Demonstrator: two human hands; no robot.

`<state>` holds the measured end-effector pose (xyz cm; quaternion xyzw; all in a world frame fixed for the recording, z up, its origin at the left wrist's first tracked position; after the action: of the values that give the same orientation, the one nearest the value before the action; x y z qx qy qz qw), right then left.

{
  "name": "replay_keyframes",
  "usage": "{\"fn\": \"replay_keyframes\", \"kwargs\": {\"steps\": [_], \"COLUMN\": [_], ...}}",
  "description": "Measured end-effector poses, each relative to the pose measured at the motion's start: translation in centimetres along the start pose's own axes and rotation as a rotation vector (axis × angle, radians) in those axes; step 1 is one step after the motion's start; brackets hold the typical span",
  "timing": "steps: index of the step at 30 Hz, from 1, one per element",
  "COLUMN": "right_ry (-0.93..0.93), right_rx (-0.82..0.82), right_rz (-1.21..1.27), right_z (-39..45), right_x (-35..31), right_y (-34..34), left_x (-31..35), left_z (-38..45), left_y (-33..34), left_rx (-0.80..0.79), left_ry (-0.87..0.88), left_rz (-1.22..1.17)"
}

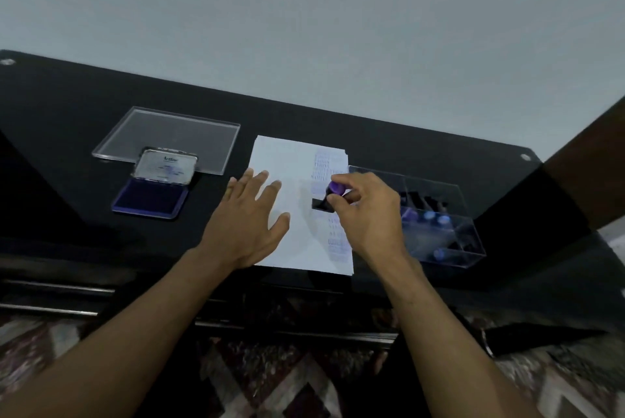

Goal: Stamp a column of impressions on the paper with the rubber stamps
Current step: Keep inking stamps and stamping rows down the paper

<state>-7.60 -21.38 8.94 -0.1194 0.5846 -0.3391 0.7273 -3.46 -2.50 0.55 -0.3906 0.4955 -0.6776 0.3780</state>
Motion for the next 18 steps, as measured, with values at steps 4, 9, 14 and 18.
{"fn": "replay_keyframes", "kwargs": {"steps": [4, 9, 14, 18], "right_ry": [0.012, 0.010, 0.000, -0.050], "right_rx": [-0.001, -0.039, -0.095, -0.144], "right_rz": [-0.035, -0.090, -0.134, -0.196], "right_z": [0.0, 0.0, 0.3, 0.4], "right_x": [0.9, 1.0, 0.6, 0.4], "right_y": [-0.6, -0.3, 0.2, 1.1], "left_x": [1.0, 1.3, 0.8, 0.2], "left_z": [0.7, 1.6, 2.1, 2.4], "left_y": [0.7, 1.4, 2.5, 3.6], "left_rx": [-0.017, -0.039, -0.074, -0.102], "left_ry": [0.014, 0.017, 0.018, 0.023], "left_rz": [0.000, -0.001, 0.011, 0.037]}}
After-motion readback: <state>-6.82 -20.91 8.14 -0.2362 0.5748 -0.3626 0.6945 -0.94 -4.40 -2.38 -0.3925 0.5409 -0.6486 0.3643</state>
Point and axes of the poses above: each hand's wrist, its own z-axis towards the middle knuckle, its own y-axis out of the palm, x = y × z, the point moved 8 cm from there along z, towards the middle knuckle, and after that the axes turned 9 degrees about z, right-handed, at the moved point
